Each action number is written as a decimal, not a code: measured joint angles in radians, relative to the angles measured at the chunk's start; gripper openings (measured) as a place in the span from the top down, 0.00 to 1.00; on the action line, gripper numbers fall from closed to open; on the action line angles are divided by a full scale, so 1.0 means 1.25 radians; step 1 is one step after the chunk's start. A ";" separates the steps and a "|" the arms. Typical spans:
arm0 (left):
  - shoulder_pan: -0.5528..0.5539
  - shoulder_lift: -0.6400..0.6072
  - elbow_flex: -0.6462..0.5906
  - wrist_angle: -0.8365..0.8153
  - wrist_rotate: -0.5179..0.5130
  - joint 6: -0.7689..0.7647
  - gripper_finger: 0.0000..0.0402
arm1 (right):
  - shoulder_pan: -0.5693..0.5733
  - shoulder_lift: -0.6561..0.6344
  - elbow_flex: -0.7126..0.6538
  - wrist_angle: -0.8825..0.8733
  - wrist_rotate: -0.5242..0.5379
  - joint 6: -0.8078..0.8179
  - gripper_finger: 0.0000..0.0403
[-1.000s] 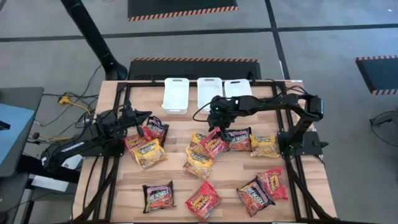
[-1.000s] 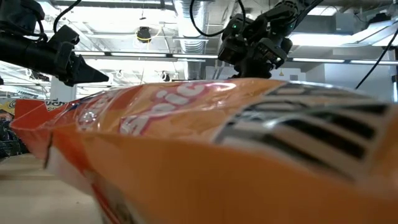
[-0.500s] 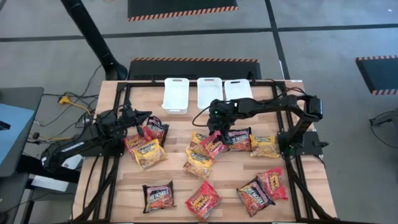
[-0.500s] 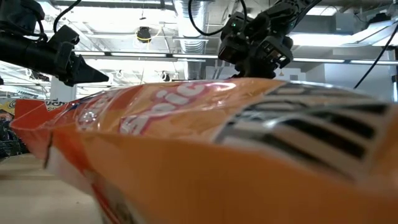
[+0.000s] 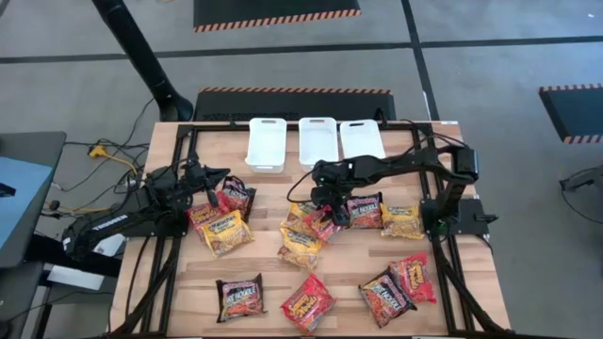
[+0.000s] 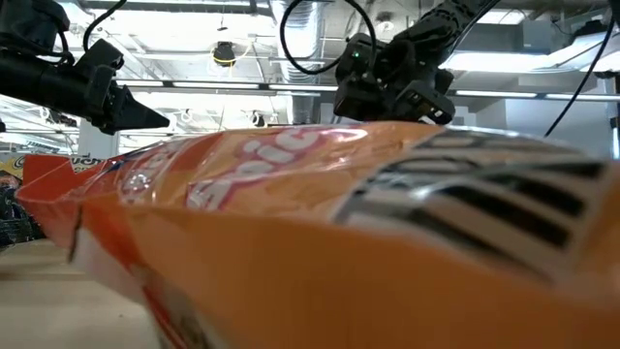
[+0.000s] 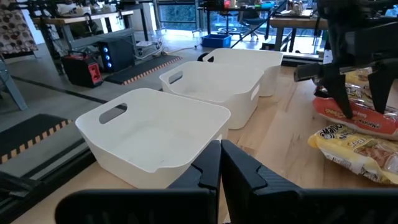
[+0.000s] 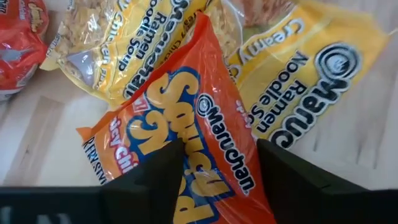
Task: Sort Maruchan noodles
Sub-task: Put the orange noodle pack into the right white bin
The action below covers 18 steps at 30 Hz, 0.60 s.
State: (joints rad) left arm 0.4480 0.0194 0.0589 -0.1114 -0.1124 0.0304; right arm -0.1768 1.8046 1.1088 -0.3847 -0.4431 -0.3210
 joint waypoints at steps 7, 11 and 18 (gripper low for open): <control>0.000 0.000 0.000 0.000 0.000 0.000 1.00 | 0.001 -0.004 0.000 0.004 0.003 0.000 0.78; 0.000 0.000 0.000 0.000 0.000 0.000 1.00 | 0.001 -0.003 0.000 0.003 0.008 0.000 0.94; 0.000 0.000 0.000 0.000 0.000 0.000 1.00 | 0.006 -0.003 0.012 -0.029 0.088 0.026 0.98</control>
State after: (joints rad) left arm 0.4483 0.0193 0.0586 -0.1113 -0.1123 0.0307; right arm -0.1688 1.8004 1.1237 -0.4204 -0.3330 -0.2890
